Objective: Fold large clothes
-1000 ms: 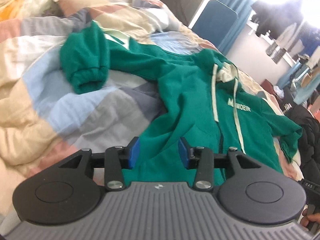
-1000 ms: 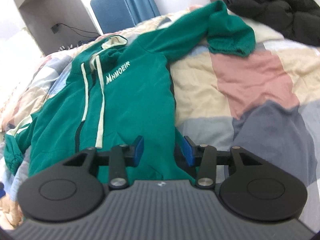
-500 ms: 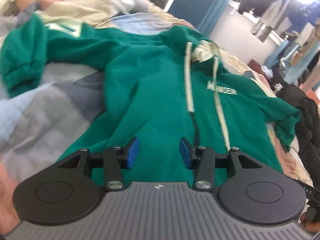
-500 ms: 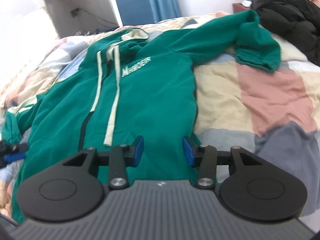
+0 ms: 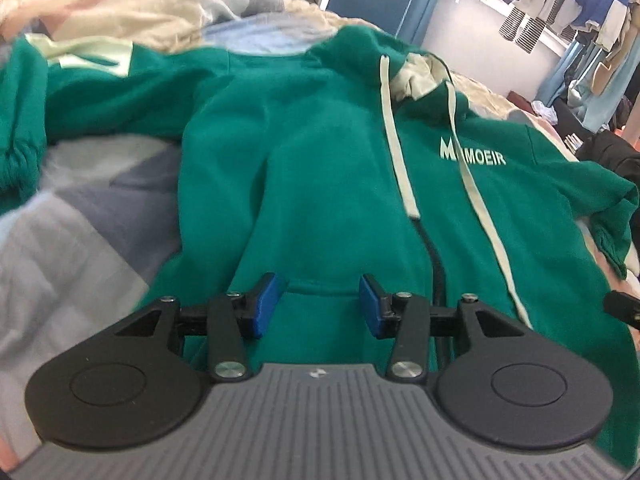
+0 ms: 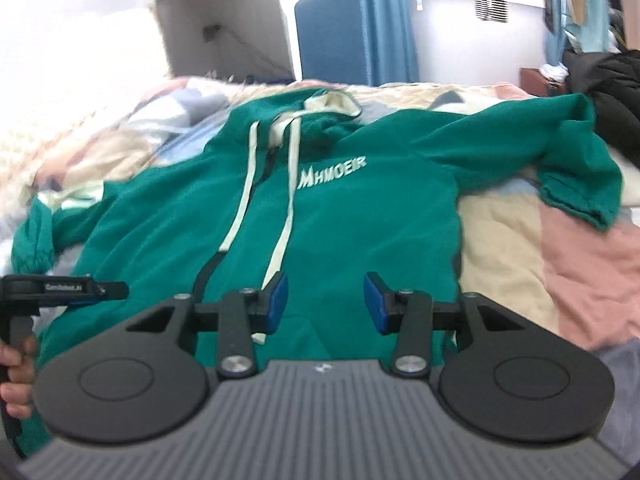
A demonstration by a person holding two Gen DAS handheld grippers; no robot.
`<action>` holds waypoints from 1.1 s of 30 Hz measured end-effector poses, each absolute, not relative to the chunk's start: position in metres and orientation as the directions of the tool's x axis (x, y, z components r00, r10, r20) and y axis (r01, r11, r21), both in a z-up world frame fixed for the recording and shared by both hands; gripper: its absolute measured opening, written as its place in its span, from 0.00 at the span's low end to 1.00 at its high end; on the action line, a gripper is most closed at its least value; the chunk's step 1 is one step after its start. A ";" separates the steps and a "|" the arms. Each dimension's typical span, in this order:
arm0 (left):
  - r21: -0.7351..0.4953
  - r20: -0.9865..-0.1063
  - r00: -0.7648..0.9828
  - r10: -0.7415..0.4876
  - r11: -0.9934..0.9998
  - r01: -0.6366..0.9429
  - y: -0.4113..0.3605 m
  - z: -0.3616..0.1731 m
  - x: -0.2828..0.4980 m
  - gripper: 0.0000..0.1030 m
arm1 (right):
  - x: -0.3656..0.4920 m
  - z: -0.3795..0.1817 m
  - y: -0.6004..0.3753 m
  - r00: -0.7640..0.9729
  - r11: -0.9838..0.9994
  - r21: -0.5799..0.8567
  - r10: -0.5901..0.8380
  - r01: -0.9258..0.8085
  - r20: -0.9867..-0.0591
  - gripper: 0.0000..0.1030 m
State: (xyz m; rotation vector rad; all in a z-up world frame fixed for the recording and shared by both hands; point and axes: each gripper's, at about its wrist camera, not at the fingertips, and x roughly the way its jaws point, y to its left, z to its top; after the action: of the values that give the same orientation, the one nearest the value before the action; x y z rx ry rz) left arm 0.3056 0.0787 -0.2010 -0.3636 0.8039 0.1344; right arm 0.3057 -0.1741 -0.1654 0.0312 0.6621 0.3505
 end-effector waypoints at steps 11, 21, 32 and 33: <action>-0.251 -0.715 0.699 -0.016 0.939 -0.235 0.075 -0.207 0.301 0.49 | 0.337 -0.223 -0.172 0.541 0.956 0.201 0.287 -0.213 -0.791 0.42; -0.277 -0.680 0.733 -0.031 0.936 -0.217 0.074 -0.196 0.292 0.53 | 0.338 -0.216 -0.186 0.562 0.949 0.276 0.311 -0.150 -0.767 0.42; -0.316 -0.638 0.766 -0.078 0.934 -0.168 0.070 -0.189 0.285 0.55 | 0.364 -0.160 -0.229 0.716 0.919 0.392 0.293 -0.029 -0.634 0.44; -0.315 -0.635 0.769 -0.078 0.934 -0.165 0.069 -0.189 0.285 0.55 | 0.370 -0.157 -0.234 0.720 0.914 0.405 0.291 -0.016 -0.630 0.44</action>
State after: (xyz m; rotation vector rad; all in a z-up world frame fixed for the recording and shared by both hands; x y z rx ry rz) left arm 0.2846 0.0693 -0.1890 -0.3683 0.6966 0.0486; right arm 0.3701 -0.2343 -0.1568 0.3899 0.7517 0.1743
